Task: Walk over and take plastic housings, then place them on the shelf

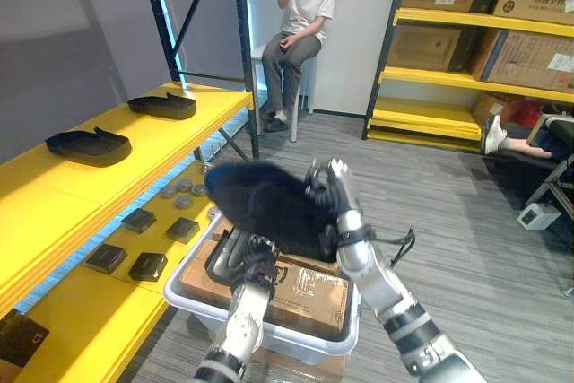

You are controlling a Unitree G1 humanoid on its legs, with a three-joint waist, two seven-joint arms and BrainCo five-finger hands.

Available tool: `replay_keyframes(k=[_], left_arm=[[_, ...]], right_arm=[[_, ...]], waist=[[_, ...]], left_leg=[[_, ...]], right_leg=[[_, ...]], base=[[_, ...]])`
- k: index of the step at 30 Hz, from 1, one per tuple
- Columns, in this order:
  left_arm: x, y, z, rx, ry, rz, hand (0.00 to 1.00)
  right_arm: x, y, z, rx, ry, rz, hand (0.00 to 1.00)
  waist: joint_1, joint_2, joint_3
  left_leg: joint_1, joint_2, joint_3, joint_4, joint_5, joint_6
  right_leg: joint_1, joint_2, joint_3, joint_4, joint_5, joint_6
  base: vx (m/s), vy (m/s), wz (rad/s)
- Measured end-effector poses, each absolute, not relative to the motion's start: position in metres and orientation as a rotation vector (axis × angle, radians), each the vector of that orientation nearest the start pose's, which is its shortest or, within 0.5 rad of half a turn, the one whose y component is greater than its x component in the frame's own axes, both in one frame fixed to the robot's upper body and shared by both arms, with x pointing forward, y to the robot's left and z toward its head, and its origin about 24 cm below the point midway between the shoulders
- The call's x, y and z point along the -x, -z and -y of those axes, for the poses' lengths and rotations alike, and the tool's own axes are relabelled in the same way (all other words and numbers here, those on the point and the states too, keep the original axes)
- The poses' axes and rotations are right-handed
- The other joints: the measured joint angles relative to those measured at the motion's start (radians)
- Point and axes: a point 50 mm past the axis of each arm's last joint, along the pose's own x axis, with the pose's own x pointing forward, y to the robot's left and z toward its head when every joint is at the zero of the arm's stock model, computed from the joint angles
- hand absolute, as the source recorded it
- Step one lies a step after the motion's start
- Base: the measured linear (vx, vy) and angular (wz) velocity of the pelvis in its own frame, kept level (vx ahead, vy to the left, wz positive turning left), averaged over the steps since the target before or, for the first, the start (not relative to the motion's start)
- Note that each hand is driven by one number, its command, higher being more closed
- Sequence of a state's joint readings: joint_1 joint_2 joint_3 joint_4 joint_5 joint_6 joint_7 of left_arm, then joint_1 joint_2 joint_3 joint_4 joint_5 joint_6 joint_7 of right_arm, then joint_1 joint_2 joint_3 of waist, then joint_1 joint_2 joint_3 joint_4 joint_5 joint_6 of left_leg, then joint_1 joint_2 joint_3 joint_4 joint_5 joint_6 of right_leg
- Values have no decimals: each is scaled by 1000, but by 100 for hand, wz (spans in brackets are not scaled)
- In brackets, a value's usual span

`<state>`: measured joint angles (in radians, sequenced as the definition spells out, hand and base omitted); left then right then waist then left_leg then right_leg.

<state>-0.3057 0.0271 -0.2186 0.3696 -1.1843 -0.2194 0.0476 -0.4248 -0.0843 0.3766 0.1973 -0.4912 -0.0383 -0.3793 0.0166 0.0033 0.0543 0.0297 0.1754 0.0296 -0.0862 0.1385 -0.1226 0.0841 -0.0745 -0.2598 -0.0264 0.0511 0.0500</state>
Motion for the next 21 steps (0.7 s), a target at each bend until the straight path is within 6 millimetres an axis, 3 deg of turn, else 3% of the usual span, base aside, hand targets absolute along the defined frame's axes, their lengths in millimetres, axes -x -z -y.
replay_keyframes(k=[3, 5, 15, 18, 21], left_arm=[[-305, -52, -102, 1091, 133, 3, 0], [-304, -60, -97, 1093, 199, 36, 0], [-302, -60, -96, 1079, 238, 44, 0], [-299, -55, -97, 993, 216, 27, 0], [-294, -37, -104, 728, 118, -41, 0]], right_arm=[[-304, -92, 69, 618, -60, 374, 100], [-305, -88, 70, 629, -74, 354, 100], [-306, -87, 72, 628, -81, 341, 100], [-304, -86, 76, 610, -61, 319, 100], [-303, -88, 79, 590, -34, 311, 100]], waist=[[2, -6, -4], [1, -6, -4], [1, -8, -9], [1, -8, -9], [0, -7, -9]], left_leg=[[-2, -1, -4, 0, 0, 0], [-2, -1, -4, 0, 0, 0], [-2, -2, -7, 0, 0, 0], [0, -1, -7, 0, -1, -1], [0, -1, -7, 0, -1, -1]], right_leg=[[0, 0, -3, 0, 0, 0], [1, -1, -3, -1, 0, 0], [10, 3, -7, -17, 2, -1], [13, 3, -7, -20, 2, -1], [14, 4, -7, -20, 2, -1]], base=[[1, 8, 2], [0, 0, 0], [0, 0, 0], [0, 0, 0], [0, 0, 0]])
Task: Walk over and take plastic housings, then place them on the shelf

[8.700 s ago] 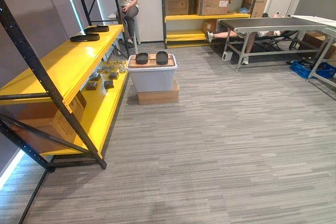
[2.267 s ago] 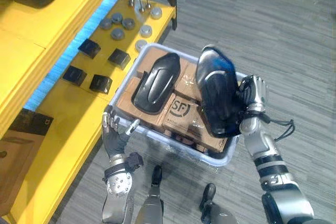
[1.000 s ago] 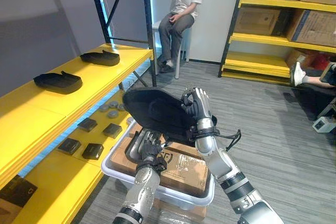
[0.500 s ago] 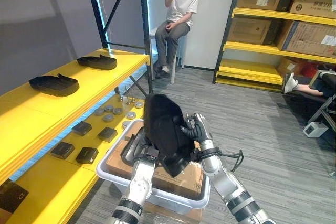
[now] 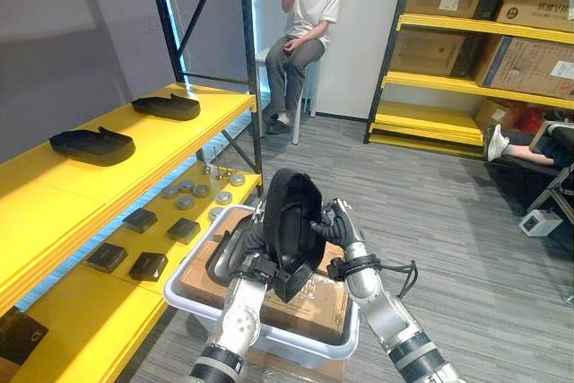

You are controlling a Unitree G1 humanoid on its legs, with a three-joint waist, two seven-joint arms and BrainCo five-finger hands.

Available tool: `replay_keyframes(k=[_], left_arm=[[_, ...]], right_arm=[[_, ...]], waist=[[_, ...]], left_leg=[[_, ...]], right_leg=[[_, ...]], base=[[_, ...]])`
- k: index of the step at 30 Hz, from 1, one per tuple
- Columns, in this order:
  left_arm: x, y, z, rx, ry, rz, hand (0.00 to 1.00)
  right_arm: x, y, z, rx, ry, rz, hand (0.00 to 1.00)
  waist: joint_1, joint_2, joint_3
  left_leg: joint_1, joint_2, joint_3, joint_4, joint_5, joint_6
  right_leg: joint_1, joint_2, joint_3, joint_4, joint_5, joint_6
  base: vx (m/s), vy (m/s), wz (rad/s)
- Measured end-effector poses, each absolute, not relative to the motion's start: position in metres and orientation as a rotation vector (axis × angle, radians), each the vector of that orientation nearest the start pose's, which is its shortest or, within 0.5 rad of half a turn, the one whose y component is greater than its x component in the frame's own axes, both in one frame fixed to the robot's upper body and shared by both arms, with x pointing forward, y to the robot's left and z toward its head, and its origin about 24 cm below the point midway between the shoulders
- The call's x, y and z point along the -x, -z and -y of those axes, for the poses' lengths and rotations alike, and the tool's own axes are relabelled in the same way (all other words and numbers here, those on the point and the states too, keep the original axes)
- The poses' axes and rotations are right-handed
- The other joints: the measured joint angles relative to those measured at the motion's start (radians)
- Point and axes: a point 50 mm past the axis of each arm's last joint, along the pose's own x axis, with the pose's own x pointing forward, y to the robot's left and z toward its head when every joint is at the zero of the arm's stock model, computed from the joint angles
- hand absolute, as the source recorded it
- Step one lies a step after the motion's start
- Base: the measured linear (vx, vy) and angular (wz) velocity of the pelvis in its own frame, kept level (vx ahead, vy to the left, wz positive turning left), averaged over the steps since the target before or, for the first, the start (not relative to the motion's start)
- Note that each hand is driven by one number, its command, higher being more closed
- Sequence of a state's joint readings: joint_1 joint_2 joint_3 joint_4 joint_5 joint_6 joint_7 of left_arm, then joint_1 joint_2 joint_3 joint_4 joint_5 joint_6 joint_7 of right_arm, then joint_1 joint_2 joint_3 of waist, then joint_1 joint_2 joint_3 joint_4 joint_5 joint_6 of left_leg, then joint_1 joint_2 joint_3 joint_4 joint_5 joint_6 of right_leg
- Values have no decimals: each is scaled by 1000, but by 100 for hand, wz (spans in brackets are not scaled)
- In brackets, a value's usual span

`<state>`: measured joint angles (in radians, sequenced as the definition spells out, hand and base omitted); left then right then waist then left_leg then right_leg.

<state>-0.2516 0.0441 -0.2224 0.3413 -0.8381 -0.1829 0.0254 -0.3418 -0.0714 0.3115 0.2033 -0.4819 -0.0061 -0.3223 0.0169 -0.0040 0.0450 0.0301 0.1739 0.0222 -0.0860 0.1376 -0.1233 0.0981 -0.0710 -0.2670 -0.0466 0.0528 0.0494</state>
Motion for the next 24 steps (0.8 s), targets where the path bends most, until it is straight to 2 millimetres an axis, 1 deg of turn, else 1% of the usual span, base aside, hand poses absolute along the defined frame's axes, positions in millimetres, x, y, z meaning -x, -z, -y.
replay_keyframes(k=[2, 5, 7, 9, 12, 16, 19, 24], left_arm=[[-290, -25, -109, 620, 45, -84, 0], [-279, -4, -121, 479, -106, -159, 0], [-276, -1, -129, 428, -172, -171, 0], [-274, 2, -138, 338, -257, -167, 0], [-274, 1, -147, 241, -311, -157, 0], [-274, -1, -147, 158, -321, -145, 0], [-275, -5, -147, 169, -323, -125, 0], [-279, -24, -142, 220, -268, -34, 0]], right_arm=[[-303, -90, 82, 576, -7, 309, 100], [-306, -98, 95, 529, 100, 314, 100], [-307, -99, 102, 519, 149, 306, 100], [-307, -98, 110, 514, 202, 297, 100], [-305, -94, 119, 515, 246, 278, 100], [-306, -94, 127, 512, 285, 270, 100], [-306, -95, 134, 508, 319, 267, 100], [-309, -94, 148, 535, 356, 253, 100]], waist=[[1, 0, 0], [1, 0, 0], [2, 1, 0], [1, 1, 1], [3, 1, 1], [4, 4, 4], [11, 10, 15], [17, 25, 52]], left_leg=[[0, 0, 0, 0, 0, 0], [0, 0, -1, 0, -1, -1], [-1, 0, -2, 0, -1, -1], [-7, 0, -2, 0, -2, -1], [-18, 0, -2, 0, -2, -1], [-46, 0, -2, 0, 0, 0], [-65, -1, -4, 0, 0, 0], [-81, -10, -21, 0, 4, 4]], right_leg=[[0, 0, 0, 1, 0, 0], [0, 0, 0, 2, 0, 0], [-2, -1, 0, 3, 0, 1], [-8, -1, 1, 5, -1, 1], [-20, -1, 1, 5, -1, 1], [-48, -1, 1, 7, 0, 0], [-69, -3, 0, 14, -2, 2], [-84, -12, -18, 36, -16, 9]], base=[[0, 0, 0], [0, 0, 0], [0, 0, 0], [0, 0, 0], [0, 0, 0], [0, 0, 0], [0, 0, 0], [22, 22, 11]])
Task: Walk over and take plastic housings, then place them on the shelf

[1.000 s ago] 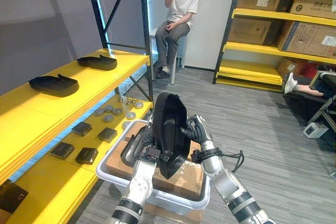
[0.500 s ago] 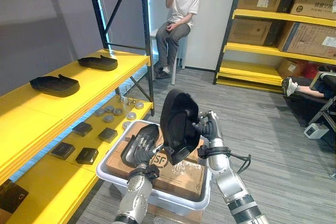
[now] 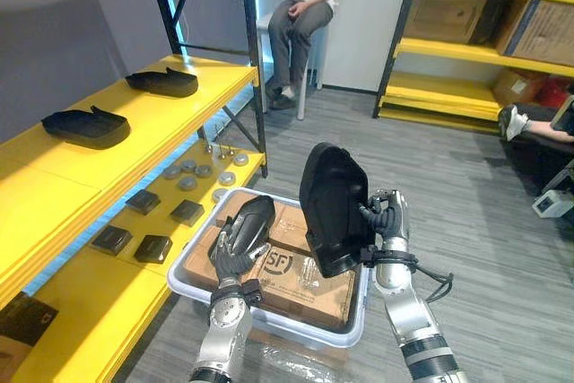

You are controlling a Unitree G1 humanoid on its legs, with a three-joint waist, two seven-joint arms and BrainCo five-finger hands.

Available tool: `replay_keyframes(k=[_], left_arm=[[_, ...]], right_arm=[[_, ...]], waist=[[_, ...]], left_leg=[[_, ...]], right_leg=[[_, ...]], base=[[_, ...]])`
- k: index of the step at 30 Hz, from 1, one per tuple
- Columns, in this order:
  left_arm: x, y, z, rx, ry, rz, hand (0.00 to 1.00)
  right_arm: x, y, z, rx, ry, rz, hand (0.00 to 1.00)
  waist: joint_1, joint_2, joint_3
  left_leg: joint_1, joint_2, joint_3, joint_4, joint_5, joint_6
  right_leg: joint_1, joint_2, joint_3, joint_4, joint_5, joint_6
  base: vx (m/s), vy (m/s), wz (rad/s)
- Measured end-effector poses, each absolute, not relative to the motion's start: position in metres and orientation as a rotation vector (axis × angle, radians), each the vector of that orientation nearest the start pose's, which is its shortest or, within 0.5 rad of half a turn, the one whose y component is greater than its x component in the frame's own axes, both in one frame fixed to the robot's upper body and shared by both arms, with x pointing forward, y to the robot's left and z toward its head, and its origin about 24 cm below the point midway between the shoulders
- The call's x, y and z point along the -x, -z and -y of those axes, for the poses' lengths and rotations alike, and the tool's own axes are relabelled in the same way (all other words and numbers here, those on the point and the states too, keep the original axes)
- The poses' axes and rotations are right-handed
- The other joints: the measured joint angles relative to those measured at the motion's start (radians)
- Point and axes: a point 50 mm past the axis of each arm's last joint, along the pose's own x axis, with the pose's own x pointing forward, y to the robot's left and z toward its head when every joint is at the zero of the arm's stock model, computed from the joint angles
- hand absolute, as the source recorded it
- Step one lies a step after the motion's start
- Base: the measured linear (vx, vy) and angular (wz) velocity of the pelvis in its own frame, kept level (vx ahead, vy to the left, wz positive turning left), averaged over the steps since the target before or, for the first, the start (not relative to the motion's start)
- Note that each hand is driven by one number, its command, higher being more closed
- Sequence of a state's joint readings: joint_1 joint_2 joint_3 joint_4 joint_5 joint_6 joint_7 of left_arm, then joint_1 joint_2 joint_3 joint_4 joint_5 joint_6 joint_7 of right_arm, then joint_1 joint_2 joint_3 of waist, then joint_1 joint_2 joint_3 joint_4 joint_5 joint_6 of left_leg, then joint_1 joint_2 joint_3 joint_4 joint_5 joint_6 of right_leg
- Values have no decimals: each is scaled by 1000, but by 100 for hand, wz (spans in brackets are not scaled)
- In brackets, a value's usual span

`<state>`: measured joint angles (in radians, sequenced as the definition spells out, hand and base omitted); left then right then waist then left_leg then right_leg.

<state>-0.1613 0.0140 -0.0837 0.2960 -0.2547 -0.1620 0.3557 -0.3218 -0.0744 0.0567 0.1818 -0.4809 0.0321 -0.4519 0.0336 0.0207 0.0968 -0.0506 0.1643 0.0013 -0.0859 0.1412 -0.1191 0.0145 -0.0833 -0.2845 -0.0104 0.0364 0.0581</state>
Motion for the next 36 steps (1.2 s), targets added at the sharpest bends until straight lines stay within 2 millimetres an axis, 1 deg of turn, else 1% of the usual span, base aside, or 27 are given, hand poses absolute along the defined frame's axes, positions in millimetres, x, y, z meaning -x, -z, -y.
replay_keyframes(k=[2, 3, 5, 6, 9, 11, 12, 13, 15, 16, 18, 20, 24, 26, 27, 29, 32, 33, 35, 36], left_arm=[[-280, -34, -137, 268, -207, 16, 0], [-281, -40, -135, 295, -170, 41, 0], [-281, -47, -131, 335, -103, 76, 0], [-281, -50, -128, 346, -65, 88, 0], [-280, -54, -119, 371, 19, 101, 0], [-280, -56, -116, 372, 56, 112, 0], [-280, -57, -112, 374, 78, 113, 0], [-280, -58, -111, 373, 85, 114, 0], [-279, -57, -106, 368, 116, 108, 0], [-279, -57, -104, 366, 123, 106, 0], [-280, -59, -96, 356, 159, 96, 0], [-283, -60, -93, 349, 166, 96, 0], [-291, -59, -98, 332, 139, 81, 0], [-293, -58, -100, 328, 132, 72, 0], [-295, -57, -101, 325, 115, 60, 100], [-299, -53, -104, 348, 68, 31, 100], [-303, -48, -115, 380, -50, -11, 100], [-306, -47, -117, 396, -88, -28, 100], [-310, -50, -118, 417, -111, -26, 100], [-311, -53, -117, 432, -120, -24, 100]], right_arm=[[-312, -89, 150, 552, 349, 227, 100], [-317, -89, 147, 556, 333, 217, 100], [-323, -93, 143, 560, 310, 221, 100], [-327, -96, 141, 562, 296, 223, 100], [-331, -102, 136, 558, 276, 238, 100], [-331, -99, 131, 561, 248, 234, 100], [-331, -95, 126, 568, 221, 221, 100], [-331, -93, 124, 570, 208, 214, 100], [-330, -90, 112, 573, 154, 210, 100], [-330, -90, 109, 573, 141, 211, 100], [-328, -89, 95, 569, 84, 217, 100], [-325, -89, 84, 566, 41, 225, 100], [-322, -95, 74, 562, 4, 265, 100], [-321, -101, 73, 553, 4, 288, 100], [-320, -105, 72, 550, -1, 308, 100], [-315, -109, 70, 553, -20, 342, 100], [-303, -115, 52, 531, -93, 399, 100], [-296, -115, 46, 515, -121, 415, 100], [-292, -114, 42, 500, -136, 420, 100], [-292, -114, 43, 498, -133, 422, 100]], waist=[[7, 0, 5], [8, 2, 7], [8, 5, 14], [10, 5, 22], [20, 5, 35], [20, 5, 36], [20, 5, 36], [20, 5, 36], [20, 5, 41], [20, 5, 42], [19, 5, 42], [16, 5, 43], [10, 5, 43], [7, 5, 43], [5, 5, 43], [3, 5, 43], [-17, 5, 43], [-17, 5, 43], [-17, 4, 43], [-16, 4, 42]], left_leg=[[-1, -3, -4, 0, 0, 0], [-4, -4, -4, 0, 0, 0], [-13, -7, -6, 0, 3, 4], [-13, -7, -7, 0, 3, 4], [-15, -8, -7, 0, 4, 5], [-17, -9, -7, 0, 4, 5], [-17, -10, -7, 0, 4, 5], [-17, -10, -7, 0, 4, 5], [-18, -10, -7, 0, 4, 5], [-18, -10, -7, 0, 4, 5], [-18, -10, -7, 0, 4, 6], [-18, -10, -7, 0, 4, 6], [-17, -10, -5, 0, 4, 6], [-15, -9, -3, 0, 4, 5], [-15, -9, -2, 0, 4, 5], [-13, -8, -1, 0, 4, 5], [-9, -7, 0, 0, 4, 5], [-2, -7, 1, 0, 4, 5], [4, -7, 1, 0, 3, 4], [3, -6, 0, 0, 3, 4]], right_leg=[[-2, -4, -4, 11, -7, 1], [-10, -7, -4, 20, -11, 2], [-18, -10, -6, 23, -12, 2], [-19, -10, -7, 25, -12, 2], [-21, -12, -8, 27, -12, 3], [-26, -14, -8, 34, -16, 5], [-27, -15, -8, 37, -17, 5], [-28, -15, -8, 37, -17, 5], [-28, -15, -8, 38, -17, 5], [-29, -15, -8, 38, -17, 5], [-29, -15, -8, 39, -17, 5], [-29, -15, -7, 39, -17, 5], [-30, -16, -5, 41, -17, 5], [-30, -16, -3, 41, -17, 5], [-30, -15, -3, 41, -17, 5], [-29, -15, -2, 40, -17, 5], [-23, -14, -2, 37, -17, 4], [-16, -14, -2, 35, -17, 4], [-10, -14, -2, 35, -17, 4], [-10, -13, -2, 34, -16, 4]], base=[[22, 30, 8], [0, 0, 0], [-1, 26, 4], [-7, 24, 4], [0, 0, 0], [0, 0, 0], [0, 0, 0], [0, 0, 0], [0, 0, 0], [0, 0, 0], [0, 0, 0], [0, 0, 0], [0, 0, 0], [0, 0, 0], [0, 0, 0], [0, 0, 0], [0, 0, 0], [0, 0, 0], [0, 0, 0], [0, 0, 0]])
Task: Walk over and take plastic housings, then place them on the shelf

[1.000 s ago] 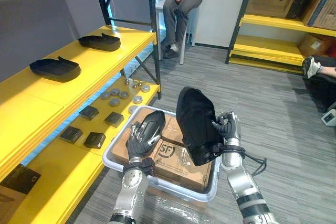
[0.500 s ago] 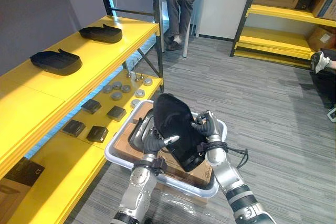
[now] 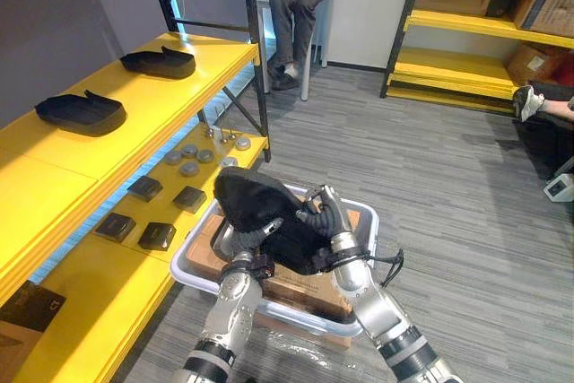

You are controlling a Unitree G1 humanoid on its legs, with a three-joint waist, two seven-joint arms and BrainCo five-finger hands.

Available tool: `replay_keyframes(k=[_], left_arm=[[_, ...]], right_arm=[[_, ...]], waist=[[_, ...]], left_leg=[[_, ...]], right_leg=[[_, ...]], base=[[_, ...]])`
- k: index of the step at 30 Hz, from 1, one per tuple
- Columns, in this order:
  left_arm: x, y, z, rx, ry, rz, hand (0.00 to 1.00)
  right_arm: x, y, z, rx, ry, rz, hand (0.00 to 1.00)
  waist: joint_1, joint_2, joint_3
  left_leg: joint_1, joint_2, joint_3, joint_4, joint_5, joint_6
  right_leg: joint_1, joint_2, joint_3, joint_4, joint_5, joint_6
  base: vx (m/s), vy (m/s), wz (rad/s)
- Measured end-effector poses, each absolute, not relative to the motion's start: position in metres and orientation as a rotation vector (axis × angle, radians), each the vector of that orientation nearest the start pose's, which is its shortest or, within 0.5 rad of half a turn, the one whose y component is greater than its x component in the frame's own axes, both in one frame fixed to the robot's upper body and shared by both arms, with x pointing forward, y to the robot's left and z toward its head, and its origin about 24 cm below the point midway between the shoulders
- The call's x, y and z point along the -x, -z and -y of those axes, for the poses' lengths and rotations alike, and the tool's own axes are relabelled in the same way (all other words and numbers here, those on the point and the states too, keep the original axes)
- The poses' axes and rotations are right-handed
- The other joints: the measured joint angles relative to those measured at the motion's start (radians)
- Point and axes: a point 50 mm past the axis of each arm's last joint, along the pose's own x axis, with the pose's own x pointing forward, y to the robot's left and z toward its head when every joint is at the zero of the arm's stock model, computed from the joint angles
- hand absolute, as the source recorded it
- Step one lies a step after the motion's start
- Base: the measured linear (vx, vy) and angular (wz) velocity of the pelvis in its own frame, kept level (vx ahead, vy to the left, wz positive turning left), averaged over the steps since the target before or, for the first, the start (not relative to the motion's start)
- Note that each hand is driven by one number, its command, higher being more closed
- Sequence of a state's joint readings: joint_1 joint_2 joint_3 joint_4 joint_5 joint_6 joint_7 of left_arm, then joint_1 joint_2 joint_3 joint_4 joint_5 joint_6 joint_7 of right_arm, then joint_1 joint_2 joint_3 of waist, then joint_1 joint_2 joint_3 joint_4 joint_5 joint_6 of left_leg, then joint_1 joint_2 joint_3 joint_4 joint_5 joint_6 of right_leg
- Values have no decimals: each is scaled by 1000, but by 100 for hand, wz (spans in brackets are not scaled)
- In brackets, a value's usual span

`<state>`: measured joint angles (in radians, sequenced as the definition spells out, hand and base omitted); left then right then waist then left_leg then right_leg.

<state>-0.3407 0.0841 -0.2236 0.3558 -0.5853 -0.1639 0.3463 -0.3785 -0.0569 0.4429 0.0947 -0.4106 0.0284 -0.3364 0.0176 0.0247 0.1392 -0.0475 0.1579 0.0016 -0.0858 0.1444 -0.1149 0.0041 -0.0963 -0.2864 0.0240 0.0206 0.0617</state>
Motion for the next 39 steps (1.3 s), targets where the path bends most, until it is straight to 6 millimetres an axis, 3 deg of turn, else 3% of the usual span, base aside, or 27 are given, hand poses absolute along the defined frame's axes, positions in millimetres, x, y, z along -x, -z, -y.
replay_keyframes(k=[7, 15, 16, 18, 19, 21, 23, 25, 27, 29, 31, 32, 33, 34, 35, 36, 37, 38, 39], left_arm=[[-311, -52, -114, 545, -132, -48, 100], [-298, -39, -109, 676, -155, -98, 100], [-293, -38, -114, 703, -165, -86, 100], [-287, -35, -120, 724, -187, -77, 100], [-285, -34, -123, 732, -198, -75, 100], [-283, -32, -130, 746, -228, -70, 100], [-279, -32, -140, 755, -267, -48, 100], [-275, -36, -156, 742, -318, -5, 100], [-260, -43, -189, 698, -428, 82, 100], [-251, -54, -216, 678, -545, 163, 100], [-243, -65, -237, 615, -637, 251, 100], [-239, -72, -247, 566, -673, 292, 100], [-236, -76, -253, 506, -698, 307, 100], [-233, -79, -256, 462, -708, 315, 100], [-231, -87, -261, 367, -720, 344, 100], [-228, -93, -267, 301, -736, 366, 100], [-228, -93, -267, 291, -739, 368, 100], [-227, -98, -272, 210, -749, 381, 100], [-226, -98, -273, 186, -751, 383, 100]], right_arm=[[-289, -111, 47, 496, -135, 428, 100], [-284, -99, 55, 522, -170, 431, 100], [-281, -96, 54, 503, -179, 426, 0], [-281, -93, 50, 462, -200, 412, 0], [-281, -92, 48, 451, -204, 411, 0], [-284, -89, 47, 438, -215, 391, 0], [-290, -87, 42, 454, -244, 376, 0], [-293, -87, 34, 426, -270, 358, 0], [-288, -89, 19, 334, -296, 338, 0], [-283, -82, 17, 268, -315, 286, 0], [-279, -67, 26, 229, -297, 214, 0], [-278, -57, 40, 196, -247, 160, 0], [-278, -51, 55, 170, -191, 123, 0], [-278, -49, 62, 152, -165, 111, 0], [-277, -49, 78, 113, -103, 100, 0], [-275, -52, 89, 77, -55, 111, 0], [-274, -52, 91, 72, -47, 112, 0], [-268, -56, 106, 27, 5, 131, 0], [-266, -57, 112, 11, 26, 139, 0]], waist=[[-1, -1, -1], [23, -1, -1], [24, 0, -1], [32, 0, -1], [31, 1, -2], [24, -2, -2], [29, 3, -5], [61, -5, -1], [79, -35, -3], [79, -60, -14], [85, -66, -19], [82, -67, -18], [73, -67, -17], [70, -66, -16], [57, -59, -12], [46, -55, -10], [45, -54, -10], [37, -54, -8], [31, -54, -8]], left_leg=[[16, 0, -18, 0, 0, 0], [8, -14, -132, 0, 11, -7], [-3, -21, -177, 0, 20, -10], [-20, -33, -192, -2, 33, -5], [-33, -38, -152, -5, 30, 18], [-77, 0, 196, 49, 14, 121], [-104, 35, 444, 117, 30, 149], [-112, 9, 547, 127, 26, 154], [-110, -41, 527, 119, 9, 168], [-107, -75, 496, 123, -9, 171], [-103, -92, 455, 139, -40, 174], [-87, -108, 415, 148, -59, 182], [-57, -129, 369, 142, -76, 186], [-40, -139, 345, 133, -81, 187], [-13, -144, 288, 110, -85, 189], [1, -147, 232, 93, -85, 190], [3, -147, 223, 91, -85, 190], [16, -160, 155, 82, -86, 192], [19, -168, 127, 79, -86, 192]], right_leg=[[37, 4, -23, -21, 7, -4], [93, 3, -135, -9, -28, 2], [97, -5, -178, 21, -55, 4], [101, -25, -239, 63, -87, 6], [105, -36, -261, 74, -95, 9], [139, -72, -378, 78, -105, 23], [139, -109, -438, 113, -123, 51], [135, -142, -448, 121, -125, 57], [167, -170, -487, 91, -113, 76], [204, -190, -530, 95, -107, 84], [206, -238, -550, 213, -107, 84], [192, -301, -542, 379, -99, 73], [149, -375, -487, 579, -40, -12], [114, -396, -426, 664, 19, -69], [31, -389, -272, 813, 10, -57], [-41, -336, -167, 896, -69, -24], [-53, -327, -153, 901, -80, -23], [-108, -265, -103, 866, -153, 5], [-118, -252, -103, 824, -172, 8]], base=[[1, 2, 8], [13, -12, 43], [22, -26, 77], [9, -11, 87], [4, 28, 117], [42, 52, 149], [121, 130, 108], [159, 197, 49], [146, 133, 45], [169, 94, 71], [149, 134, 83], [145, 216, 106], [93, 163, 112], [118, 168, 122], [127, 66, 125], [149, 60, 112], [123, -34, 132], [92, -26, 107], [119, -41, 156]])
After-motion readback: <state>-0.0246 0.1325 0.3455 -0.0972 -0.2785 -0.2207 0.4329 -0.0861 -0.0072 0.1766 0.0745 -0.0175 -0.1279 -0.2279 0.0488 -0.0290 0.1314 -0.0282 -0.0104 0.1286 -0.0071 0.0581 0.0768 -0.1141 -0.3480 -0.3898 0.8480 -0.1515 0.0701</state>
